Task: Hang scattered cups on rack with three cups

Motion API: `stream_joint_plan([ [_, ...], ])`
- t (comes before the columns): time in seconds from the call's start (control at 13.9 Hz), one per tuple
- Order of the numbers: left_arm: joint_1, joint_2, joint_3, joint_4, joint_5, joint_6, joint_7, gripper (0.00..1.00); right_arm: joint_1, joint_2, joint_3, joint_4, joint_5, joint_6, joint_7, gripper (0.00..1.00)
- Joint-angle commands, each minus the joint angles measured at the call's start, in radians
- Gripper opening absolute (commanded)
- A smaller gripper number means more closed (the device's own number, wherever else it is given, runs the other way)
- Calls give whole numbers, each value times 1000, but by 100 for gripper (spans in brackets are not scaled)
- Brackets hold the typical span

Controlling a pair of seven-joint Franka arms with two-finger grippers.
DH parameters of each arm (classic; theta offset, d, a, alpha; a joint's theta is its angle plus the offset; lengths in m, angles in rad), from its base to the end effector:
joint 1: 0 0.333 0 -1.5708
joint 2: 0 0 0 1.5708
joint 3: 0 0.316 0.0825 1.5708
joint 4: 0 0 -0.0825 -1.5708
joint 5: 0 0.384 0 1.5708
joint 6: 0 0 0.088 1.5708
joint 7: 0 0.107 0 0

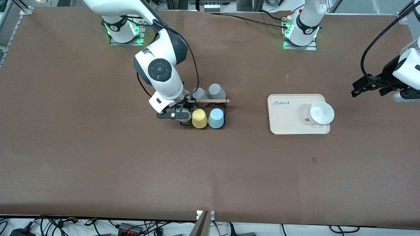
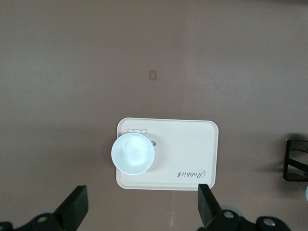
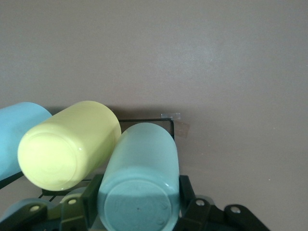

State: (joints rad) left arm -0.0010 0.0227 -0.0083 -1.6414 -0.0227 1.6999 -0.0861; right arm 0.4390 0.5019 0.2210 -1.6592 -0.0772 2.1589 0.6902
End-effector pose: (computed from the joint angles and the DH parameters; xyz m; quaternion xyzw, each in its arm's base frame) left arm 0.5714 -0.0074 0.5897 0.9990 0.0396 0.0173 0.0122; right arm 0.5472 0.3991 0.3247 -0.9997 0.0073 0.0086 0.0194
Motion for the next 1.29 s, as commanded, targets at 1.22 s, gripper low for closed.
stream_joint_plan([
  [1.22,58,-4,-53,5,23,4,23,100,-346,-356,-3,9,8,-301,-323,100],
])
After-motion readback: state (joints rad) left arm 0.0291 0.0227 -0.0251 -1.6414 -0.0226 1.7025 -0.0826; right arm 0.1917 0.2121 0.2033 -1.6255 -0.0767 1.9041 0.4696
